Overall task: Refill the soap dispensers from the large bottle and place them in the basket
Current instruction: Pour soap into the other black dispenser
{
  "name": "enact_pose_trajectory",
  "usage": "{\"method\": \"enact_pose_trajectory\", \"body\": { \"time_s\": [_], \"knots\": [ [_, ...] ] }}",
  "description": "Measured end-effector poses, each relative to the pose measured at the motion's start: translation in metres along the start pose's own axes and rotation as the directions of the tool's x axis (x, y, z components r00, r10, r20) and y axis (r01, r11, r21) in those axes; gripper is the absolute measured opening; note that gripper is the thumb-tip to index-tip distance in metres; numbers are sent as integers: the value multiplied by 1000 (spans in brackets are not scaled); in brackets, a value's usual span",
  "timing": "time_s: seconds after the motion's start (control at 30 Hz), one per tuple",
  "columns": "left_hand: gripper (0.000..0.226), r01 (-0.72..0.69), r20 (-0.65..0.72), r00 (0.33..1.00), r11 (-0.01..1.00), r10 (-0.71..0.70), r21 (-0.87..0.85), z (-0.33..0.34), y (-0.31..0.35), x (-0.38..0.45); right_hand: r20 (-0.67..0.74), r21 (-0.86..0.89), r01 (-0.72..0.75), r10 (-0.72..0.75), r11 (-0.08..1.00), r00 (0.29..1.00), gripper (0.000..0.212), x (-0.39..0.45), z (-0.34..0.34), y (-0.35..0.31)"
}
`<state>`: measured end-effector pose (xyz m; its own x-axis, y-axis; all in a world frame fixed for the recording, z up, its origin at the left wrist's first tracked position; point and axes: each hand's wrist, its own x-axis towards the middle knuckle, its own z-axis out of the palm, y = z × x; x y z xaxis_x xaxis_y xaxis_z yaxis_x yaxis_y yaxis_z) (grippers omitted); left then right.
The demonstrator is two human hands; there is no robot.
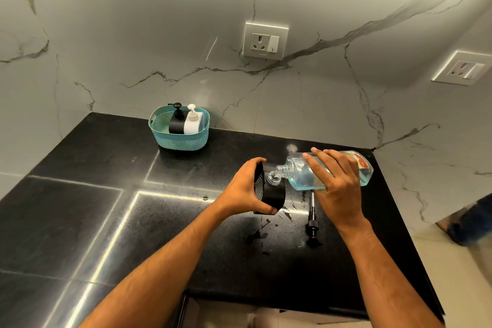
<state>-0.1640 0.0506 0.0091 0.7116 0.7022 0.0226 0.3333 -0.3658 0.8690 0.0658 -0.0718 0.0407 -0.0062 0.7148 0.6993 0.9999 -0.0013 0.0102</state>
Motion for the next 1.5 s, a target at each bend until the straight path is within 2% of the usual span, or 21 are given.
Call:
{"method": "enact_pose_trajectory", "body": {
  "time_s": [1.3, 1.5],
  "knots": [
    [120, 4, 8, 1000, 1000, -4, -1, 1, -4, 4, 21, -8, 15, -15, 1000, 1000, 74, 2, 0, 4],
    [120, 7, 11, 1000, 1000, -7, -3, 1, -4, 5, 35, -14, 14, -13, 1000, 999, 78, 2, 2, 5]
  ]
}}
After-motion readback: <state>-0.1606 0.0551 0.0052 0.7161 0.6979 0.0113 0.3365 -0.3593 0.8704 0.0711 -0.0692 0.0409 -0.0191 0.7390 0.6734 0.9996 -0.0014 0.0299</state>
